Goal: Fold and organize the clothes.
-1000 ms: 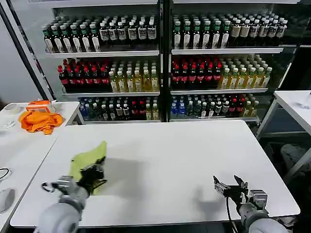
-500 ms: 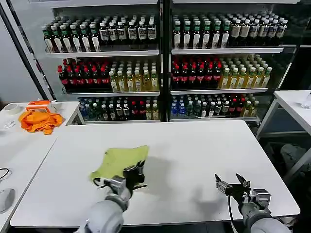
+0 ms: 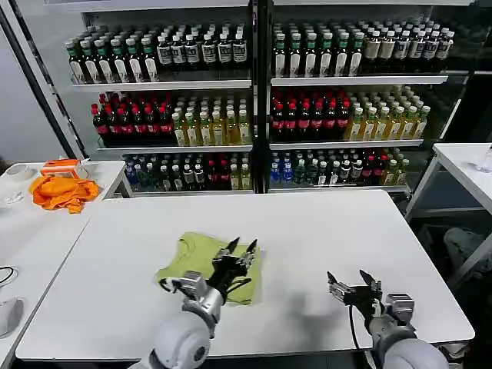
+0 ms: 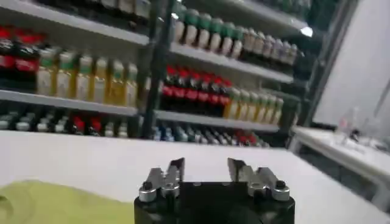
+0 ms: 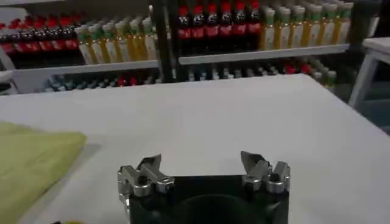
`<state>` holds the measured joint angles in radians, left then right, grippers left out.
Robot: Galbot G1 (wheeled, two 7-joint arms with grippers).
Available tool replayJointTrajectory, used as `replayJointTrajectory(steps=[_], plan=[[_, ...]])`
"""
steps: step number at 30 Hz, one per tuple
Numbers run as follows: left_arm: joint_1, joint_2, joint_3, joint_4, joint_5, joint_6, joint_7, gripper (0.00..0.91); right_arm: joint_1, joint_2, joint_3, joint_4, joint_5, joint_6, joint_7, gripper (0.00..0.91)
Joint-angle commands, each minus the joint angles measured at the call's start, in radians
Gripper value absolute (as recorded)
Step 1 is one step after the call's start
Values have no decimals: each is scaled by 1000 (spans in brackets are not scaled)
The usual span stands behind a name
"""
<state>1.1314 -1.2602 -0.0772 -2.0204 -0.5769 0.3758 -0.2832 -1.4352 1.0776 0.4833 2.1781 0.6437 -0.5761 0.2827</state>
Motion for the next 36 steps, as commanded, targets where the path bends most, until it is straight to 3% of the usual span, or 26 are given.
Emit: replayJointTrajectory(steps=[1, 5, 13, 30, 31, 32, 33, 35, 36], plan=[[194, 64, -302, -82, -42, -27, -50, 907, 203, 23, -242, -58, 84, -2, 32, 907], [263, 81, -397, -75, -83, 29, -76, 907, 266, 59, -325, -112, 127, -2, 66, 907], [316, 76, -435, -77, -85, 137, -102, 907, 343, 119, -431, -215, 189, -2, 115, 907], [311, 58, -432, -71, -84, 150, -105, 907, 502, 260, -548, -413, 256, -2, 153, 907], [313, 57, -433, -73, -85, 149, -105, 907, 506, 263, -550, -420, 256, -2, 157, 615], [314, 56, -434, -74, -86, 149, -105, 907, 507, 264, -551, -422, 256, -2, 158, 423], [315, 54, -433, -75, -87, 149, -105, 907, 509, 266, -552, -430, 262, -1, 163, 131], [316, 50, -432, -77, -88, 149, -105, 907, 510, 265, -554, -432, 276, -1, 174, 0], [316, 47, -431, -77, -87, 148, -105, 907, 509, 263, -556, -431, 278, -1, 176, 0]])
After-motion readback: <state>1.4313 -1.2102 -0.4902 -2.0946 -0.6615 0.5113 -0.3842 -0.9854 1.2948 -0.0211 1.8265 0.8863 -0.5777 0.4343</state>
